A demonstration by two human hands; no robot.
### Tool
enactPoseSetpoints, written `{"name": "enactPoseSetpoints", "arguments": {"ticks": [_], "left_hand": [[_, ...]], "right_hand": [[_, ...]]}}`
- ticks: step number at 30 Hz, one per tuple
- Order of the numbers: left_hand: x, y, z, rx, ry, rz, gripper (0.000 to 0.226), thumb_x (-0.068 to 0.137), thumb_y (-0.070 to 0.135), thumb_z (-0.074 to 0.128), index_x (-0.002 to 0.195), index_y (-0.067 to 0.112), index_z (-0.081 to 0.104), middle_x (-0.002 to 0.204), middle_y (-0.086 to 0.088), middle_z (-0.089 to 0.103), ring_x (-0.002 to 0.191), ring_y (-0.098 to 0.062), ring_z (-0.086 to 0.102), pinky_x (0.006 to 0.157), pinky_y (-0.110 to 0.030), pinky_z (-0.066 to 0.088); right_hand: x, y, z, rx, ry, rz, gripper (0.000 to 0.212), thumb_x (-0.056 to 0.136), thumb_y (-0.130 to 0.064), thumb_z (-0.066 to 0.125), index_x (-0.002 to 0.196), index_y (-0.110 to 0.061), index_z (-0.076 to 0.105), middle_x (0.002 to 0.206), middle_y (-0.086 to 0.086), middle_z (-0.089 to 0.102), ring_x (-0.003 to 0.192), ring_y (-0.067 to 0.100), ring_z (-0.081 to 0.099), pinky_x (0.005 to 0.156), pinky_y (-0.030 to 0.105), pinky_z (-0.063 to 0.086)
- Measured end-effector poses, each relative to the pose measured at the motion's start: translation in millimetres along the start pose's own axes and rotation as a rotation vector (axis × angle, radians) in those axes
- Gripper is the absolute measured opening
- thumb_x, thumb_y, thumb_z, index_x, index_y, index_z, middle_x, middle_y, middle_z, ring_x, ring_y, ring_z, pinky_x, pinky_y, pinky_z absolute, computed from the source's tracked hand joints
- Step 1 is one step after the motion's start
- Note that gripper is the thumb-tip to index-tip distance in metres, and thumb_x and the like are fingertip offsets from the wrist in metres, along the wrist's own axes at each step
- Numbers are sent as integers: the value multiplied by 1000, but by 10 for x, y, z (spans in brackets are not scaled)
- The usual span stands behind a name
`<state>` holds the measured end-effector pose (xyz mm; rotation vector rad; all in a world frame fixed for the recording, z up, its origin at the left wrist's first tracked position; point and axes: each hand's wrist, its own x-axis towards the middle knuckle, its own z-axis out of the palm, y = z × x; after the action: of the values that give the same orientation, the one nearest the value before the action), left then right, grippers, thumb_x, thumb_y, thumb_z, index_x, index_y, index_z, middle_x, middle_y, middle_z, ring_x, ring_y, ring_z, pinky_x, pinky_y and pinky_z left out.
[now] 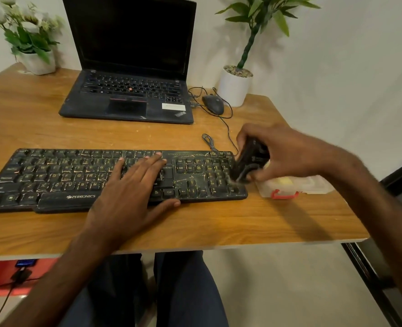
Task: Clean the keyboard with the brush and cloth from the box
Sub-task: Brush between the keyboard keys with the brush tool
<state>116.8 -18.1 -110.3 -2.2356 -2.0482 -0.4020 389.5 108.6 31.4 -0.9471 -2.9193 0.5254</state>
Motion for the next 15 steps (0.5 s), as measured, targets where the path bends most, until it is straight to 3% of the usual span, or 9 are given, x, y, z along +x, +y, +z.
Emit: {"name": "enactPoseSetpoints", "arguments": {"ticks": [2,4,7,12,15], "left_hand": [[-5,-1,-4,-14,0,6,98,86,86,18,153,16,30,160,-4,31,144,-16,34,119,-49,11],[-7,-6,-9,-25,5,7,98,86,86,17,153,15,30,160,-4,32,143,-15,34,119,-49,11],[-10,-14,-7,-34,9,6,99,86,87,17,153,16,30,159,-4,32,142,-15,35,119,-49,12],[-5,-9,8,-16,20,-2,98,86,86,22,153,15,29,159,-4,32,142,-15,34,119,-49,11],[-4,-7,5,-12,25,-4,97,86,86,23,153,15,29,160,-4,30,143,-15,33,119,-49,10]], "right_hand": [[153,125,-74,-74,131,23,55,67,-25,87,107,-26,49,96,-5,65,86,9,65,70,35,57],[310,253,-34,-141,167,40,55,68,-23,86,107,-23,48,94,-3,64,85,14,64,69,36,55],[384,295,158,-257,96,29,53,70,-24,83,107,-24,44,86,-8,60,78,14,60,60,21,43],[-7,52,262,-334,-43,-2,52,71,-27,79,108,-29,43,79,-16,53,68,2,50,56,18,37],[-121,6,149,-266,-93,19,55,71,-24,82,107,-35,41,86,-13,59,74,1,54,62,26,47]]}}
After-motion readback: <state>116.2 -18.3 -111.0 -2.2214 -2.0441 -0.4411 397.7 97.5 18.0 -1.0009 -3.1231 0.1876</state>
